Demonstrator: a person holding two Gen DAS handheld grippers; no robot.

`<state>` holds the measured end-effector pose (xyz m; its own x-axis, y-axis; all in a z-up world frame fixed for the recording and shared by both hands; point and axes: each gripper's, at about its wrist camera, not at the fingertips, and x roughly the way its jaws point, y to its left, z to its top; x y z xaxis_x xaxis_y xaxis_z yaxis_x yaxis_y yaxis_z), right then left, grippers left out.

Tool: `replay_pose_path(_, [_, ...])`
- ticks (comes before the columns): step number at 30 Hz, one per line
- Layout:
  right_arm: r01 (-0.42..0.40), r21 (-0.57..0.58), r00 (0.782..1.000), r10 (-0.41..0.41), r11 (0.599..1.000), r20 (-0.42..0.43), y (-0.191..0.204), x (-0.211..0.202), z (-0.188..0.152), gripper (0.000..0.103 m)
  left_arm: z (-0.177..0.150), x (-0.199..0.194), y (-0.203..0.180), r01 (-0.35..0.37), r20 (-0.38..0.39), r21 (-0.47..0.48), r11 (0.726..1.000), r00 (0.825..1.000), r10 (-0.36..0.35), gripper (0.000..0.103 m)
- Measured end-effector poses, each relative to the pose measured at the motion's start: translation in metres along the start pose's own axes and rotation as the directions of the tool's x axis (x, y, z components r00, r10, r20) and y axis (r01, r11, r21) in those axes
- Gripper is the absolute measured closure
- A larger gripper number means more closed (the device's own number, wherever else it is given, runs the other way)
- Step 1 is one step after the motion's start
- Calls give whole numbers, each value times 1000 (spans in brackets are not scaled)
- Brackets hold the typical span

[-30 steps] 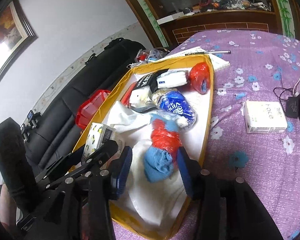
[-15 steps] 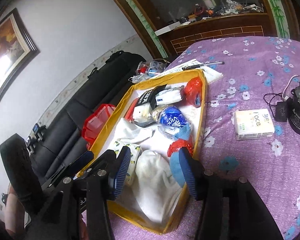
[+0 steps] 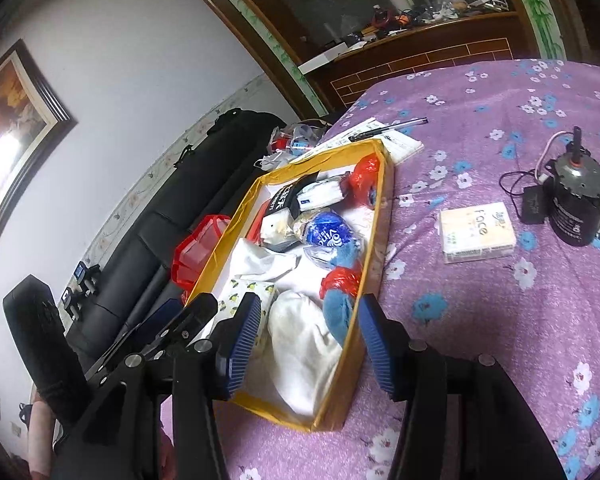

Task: Organize soft objects
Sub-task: 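Lower both items into the box and open both tools, then move both tools back over the table items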

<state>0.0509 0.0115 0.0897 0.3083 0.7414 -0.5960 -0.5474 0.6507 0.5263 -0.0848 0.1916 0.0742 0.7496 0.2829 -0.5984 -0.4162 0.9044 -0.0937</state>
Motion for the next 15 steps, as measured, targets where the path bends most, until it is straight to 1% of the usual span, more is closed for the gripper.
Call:
replay_pose_path(4, [3,5,1000,-3,1000,11,-8,-13,0,50,0,-5,-12,14,6,21,1000,1000,-14,35])
replay_pose_path(10, [23,30,999,-25,999,40,-33,-42,8,50,-4,-7,-32,41,-6,51,998,999,-40,35])
replay_pose_path(15, [72,61,991,-79,996,110,-68,-82,23,50,-9,-9,-53,78,-22,91,993,997,-76,35])
